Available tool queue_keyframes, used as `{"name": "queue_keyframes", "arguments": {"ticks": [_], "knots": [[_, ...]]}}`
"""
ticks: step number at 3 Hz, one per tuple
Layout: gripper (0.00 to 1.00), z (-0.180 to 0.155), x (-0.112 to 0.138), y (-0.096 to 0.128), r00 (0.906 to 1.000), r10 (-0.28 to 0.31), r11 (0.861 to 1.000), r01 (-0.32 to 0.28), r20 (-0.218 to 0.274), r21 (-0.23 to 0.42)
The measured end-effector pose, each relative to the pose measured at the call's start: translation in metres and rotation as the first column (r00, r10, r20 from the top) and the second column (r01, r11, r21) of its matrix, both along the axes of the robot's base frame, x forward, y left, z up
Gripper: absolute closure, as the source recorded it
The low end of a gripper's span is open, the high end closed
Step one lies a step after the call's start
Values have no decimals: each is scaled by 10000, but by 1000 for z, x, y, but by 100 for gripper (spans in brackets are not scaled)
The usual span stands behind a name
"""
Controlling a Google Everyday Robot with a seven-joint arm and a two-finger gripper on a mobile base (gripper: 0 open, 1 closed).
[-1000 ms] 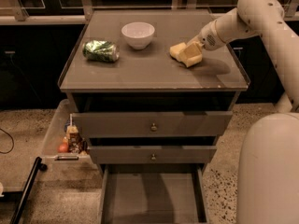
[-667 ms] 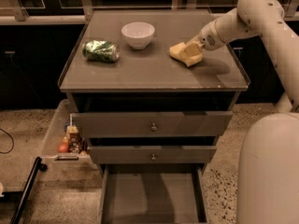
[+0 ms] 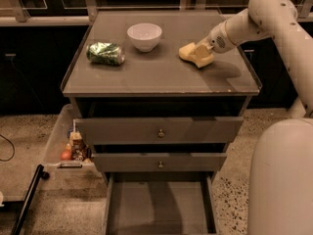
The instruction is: Place sponge into bottom drawer
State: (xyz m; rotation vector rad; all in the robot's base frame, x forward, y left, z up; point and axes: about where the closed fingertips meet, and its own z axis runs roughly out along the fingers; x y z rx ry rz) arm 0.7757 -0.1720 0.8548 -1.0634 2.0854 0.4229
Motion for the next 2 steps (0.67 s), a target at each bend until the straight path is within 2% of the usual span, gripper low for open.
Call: {"name": "queue_keyframes", "arguments": {"ticks": [1,2], "knots": [[100,-2,-2,2,10000,44,10000,-44,-49,25],[100,8,-17,6,9992,390,9991,-391,46,180]]}}
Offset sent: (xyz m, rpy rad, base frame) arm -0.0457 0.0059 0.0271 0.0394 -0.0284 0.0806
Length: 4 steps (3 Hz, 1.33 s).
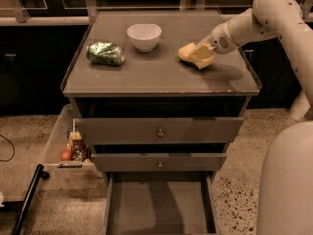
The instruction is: Place sponge into bottom drawer
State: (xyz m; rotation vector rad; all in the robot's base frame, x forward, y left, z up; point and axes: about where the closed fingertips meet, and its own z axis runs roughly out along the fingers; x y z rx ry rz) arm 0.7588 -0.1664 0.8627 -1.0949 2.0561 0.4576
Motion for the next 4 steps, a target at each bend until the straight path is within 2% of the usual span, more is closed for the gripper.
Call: {"name": "queue_keyframes", "arguments": {"ticks": [1,2,3,4], "knots": [[100,19,-26,0,9984,449,9990,-450,337,-5],[100,29,-60,-15,9963,647,9979,-652,559,66],[100,25,-105,-36,9957,806,9967,-811,446,95],[100,17,-159,-52,9912,1284,9917,-1282,313,-82]]}}
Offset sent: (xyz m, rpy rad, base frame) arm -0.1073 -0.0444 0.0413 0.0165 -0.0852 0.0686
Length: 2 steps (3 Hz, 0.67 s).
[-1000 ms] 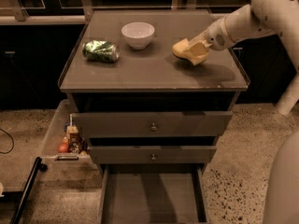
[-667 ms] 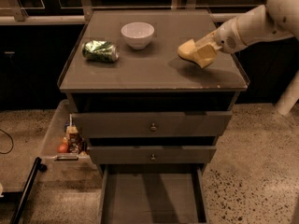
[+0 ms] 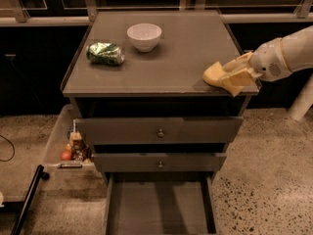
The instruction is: Place sponge into bottom drawer
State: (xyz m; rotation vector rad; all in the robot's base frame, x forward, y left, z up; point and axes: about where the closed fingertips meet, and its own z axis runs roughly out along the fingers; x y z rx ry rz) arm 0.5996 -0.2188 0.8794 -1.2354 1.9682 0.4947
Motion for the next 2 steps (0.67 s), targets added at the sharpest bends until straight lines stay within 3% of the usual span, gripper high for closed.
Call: {"name": "queue_keyframes", "arguments": {"ticks": [1,2], "knots": [[100,-19,-54,-10,9973,605,9977,-617,-421,-272],[100,-55,-103,-2,9837,1636,9844,-1677,-744,-530]]}}
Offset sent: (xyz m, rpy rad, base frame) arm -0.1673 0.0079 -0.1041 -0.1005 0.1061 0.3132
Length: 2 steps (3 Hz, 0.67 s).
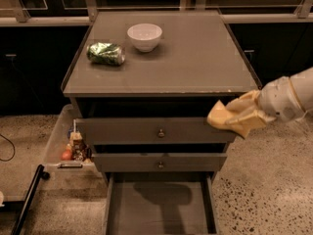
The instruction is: Place sponge into bottom drawer
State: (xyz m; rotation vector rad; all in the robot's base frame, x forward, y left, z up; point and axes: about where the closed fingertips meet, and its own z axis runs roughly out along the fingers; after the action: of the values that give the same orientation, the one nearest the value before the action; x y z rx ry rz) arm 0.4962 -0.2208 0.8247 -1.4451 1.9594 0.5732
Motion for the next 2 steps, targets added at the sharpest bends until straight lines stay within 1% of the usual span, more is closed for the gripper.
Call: {"name": "queue_keyframes", "arguments": {"ticks": [1,2], "knots": [[100,-43,-29,17,9952,962,9953,-965,-201,-107],[100,-49,-29,19,9946,999,9950,-1001,-270,-63]]}}
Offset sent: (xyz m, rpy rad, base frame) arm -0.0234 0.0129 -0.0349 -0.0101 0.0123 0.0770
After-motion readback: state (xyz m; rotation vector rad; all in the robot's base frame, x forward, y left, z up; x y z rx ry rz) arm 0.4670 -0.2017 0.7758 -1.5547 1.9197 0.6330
